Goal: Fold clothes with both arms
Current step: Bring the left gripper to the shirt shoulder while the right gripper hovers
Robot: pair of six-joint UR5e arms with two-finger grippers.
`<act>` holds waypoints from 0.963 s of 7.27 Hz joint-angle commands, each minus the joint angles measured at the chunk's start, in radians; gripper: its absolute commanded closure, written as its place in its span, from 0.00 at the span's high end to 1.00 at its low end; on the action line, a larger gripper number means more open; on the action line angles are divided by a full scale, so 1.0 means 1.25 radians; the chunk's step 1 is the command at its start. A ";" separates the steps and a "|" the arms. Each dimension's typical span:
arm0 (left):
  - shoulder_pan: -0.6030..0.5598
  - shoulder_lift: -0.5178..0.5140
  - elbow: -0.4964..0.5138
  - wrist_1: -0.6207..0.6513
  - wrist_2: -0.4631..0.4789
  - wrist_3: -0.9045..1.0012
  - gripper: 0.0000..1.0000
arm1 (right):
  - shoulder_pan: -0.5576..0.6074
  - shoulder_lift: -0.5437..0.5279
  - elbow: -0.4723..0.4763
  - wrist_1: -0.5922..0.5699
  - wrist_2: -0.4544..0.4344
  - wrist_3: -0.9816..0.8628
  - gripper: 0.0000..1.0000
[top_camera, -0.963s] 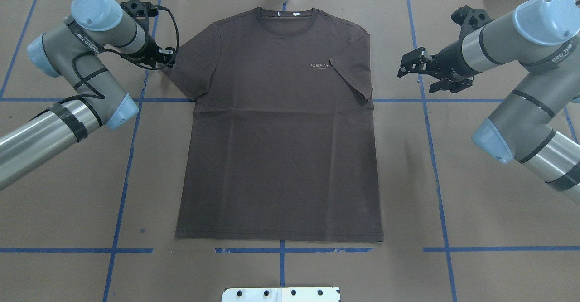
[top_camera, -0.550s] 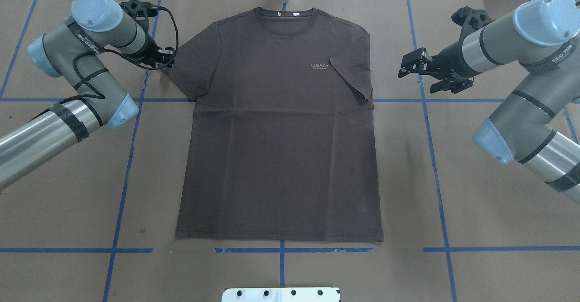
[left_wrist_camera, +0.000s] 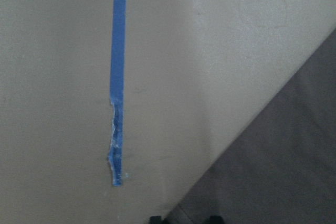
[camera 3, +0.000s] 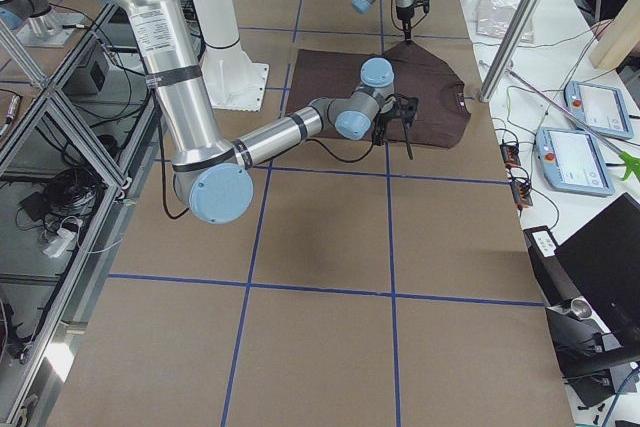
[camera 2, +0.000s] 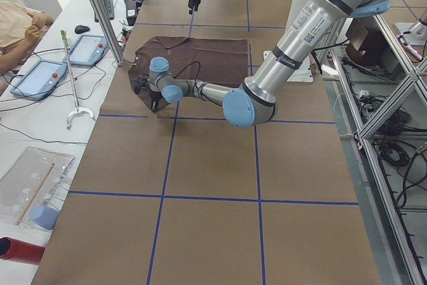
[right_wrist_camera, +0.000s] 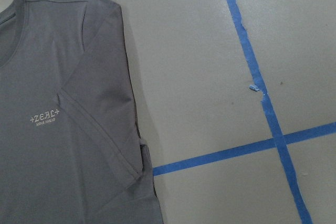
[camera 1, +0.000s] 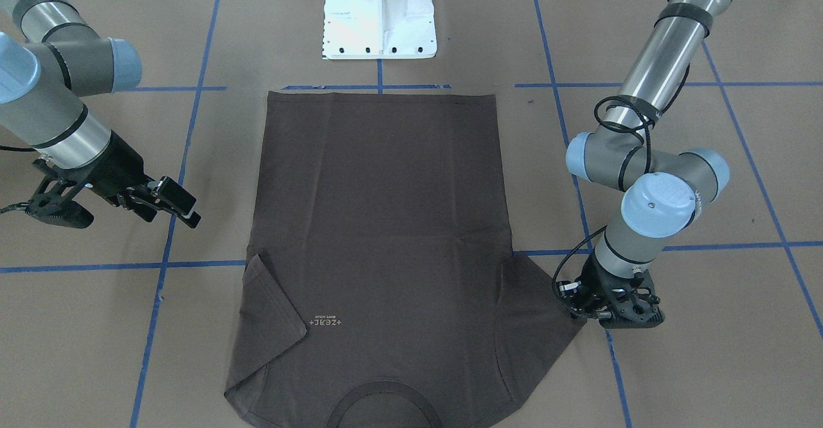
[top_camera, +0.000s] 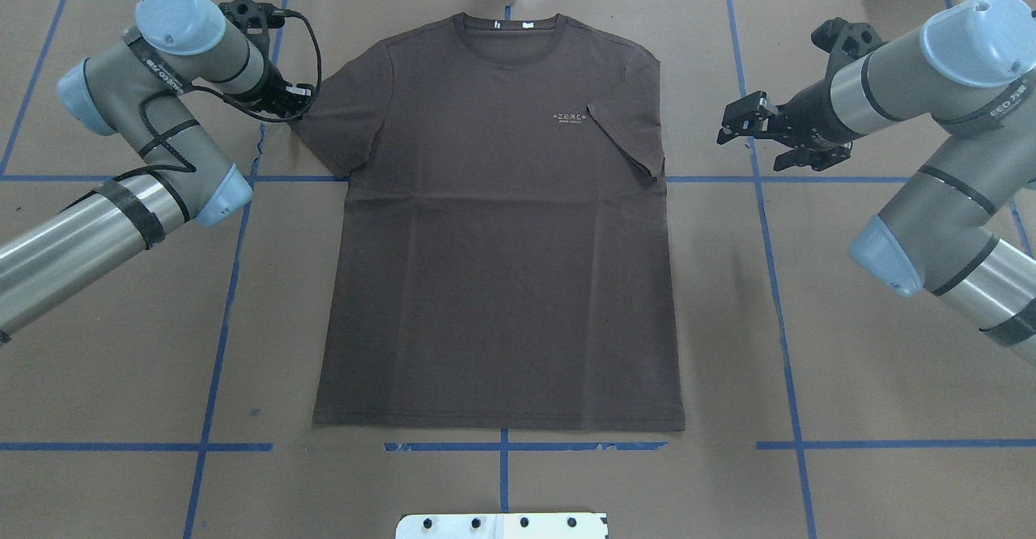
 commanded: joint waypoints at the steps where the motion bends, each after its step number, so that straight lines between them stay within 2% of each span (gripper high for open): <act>1: -0.001 -0.022 0.001 0.001 -0.005 0.002 0.00 | 0.000 -0.001 0.002 0.000 0.000 0.000 1.00; 3: -0.005 -0.083 -0.024 0.030 -0.055 -0.035 0.00 | 0.000 0.001 0.003 0.000 0.000 0.000 1.00; 5: 0.005 -0.141 -0.018 0.096 -0.048 -0.070 0.00 | 0.000 0.004 0.004 0.000 0.006 0.000 1.00; 6: 0.039 -0.168 -0.007 0.121 -0.036 -0.117 0.00 | 0.000 0.004 0.004 0.000 0.009 0.000 1.00; 7: 0.048 -0.186 0.008 0.121 -0.013 -0.132 0.00 | -0.001 0.006 0.002 0.000 0.009 0.000 1.00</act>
